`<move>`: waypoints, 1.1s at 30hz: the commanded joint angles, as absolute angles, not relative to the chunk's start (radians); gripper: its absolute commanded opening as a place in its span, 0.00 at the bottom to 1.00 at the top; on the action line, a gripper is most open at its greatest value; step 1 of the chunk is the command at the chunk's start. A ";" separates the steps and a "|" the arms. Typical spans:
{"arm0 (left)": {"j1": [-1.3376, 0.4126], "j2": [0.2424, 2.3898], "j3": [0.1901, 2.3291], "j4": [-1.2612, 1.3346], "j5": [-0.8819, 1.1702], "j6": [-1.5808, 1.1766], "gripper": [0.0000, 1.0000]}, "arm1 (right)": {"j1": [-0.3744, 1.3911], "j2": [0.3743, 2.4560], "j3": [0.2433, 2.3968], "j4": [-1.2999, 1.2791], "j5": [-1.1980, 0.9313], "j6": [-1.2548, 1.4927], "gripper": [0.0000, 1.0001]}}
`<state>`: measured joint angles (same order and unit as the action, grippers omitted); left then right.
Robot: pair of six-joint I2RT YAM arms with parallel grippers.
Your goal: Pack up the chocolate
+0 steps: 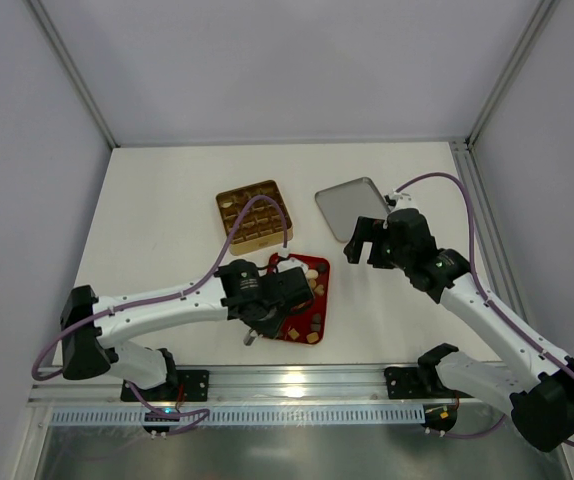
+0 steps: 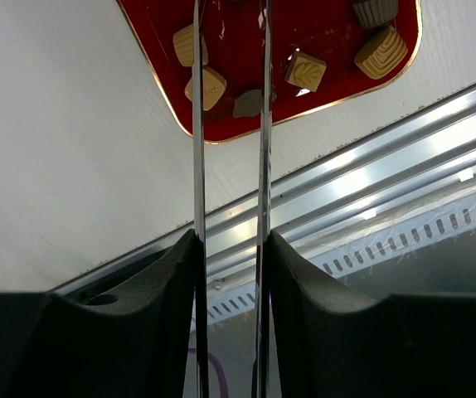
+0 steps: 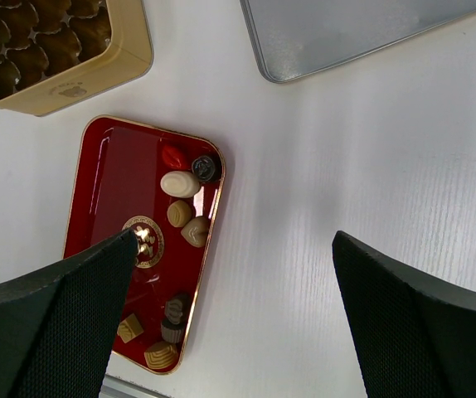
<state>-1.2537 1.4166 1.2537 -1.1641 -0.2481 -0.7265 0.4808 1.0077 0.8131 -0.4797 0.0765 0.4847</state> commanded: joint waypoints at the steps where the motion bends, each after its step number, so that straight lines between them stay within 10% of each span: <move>1: -1.262 1.419 1.249 -1.158 -0.278 -0.745 0.37 | 0.483 0.980 0.807 -0.454 0.090 0.494 1.00; 33: -1.267 1.401 1.281 -1.178 -0.328 -0.730 0.27 | 0.483 0.983 0.802 -0.446 0.089 0.497 1.00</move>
<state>-1.2629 1.4258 1.2533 -1.1698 -0.2897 -0.7277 0.4808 0.9989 0.8013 -0.4789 0.0765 0.4927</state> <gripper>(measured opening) 0.274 0.996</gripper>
